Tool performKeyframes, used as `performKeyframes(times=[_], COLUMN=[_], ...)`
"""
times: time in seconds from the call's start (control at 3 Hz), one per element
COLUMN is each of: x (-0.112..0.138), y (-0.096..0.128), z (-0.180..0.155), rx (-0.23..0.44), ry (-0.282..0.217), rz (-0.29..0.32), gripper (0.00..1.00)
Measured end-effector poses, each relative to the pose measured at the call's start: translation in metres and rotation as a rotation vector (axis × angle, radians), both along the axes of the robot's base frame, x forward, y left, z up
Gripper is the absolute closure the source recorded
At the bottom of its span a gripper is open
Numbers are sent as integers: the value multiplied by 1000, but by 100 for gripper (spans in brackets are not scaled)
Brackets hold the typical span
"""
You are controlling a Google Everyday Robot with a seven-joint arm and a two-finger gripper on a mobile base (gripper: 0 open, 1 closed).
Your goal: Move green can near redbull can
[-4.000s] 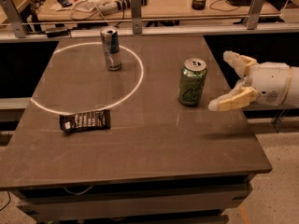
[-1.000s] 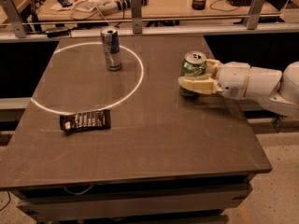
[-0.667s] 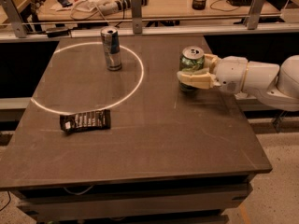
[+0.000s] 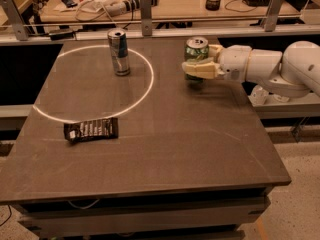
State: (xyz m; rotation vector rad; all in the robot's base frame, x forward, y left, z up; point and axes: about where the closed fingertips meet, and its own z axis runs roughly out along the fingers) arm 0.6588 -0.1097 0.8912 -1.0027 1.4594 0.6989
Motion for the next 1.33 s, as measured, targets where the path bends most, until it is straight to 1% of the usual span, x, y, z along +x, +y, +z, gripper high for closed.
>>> performKeyframes(times=[0.33, 0.67, 1.0, 1.33], x=[30, 53, 63, 66], y=[24, 58, 89, 112], z=[2, 5, 3, -12], rx=[27, 55, 79, 88], ry=[29, 45, 43, 40], rz=[5, 21, 34, 65], gripper=[100, 100, 100, 100])
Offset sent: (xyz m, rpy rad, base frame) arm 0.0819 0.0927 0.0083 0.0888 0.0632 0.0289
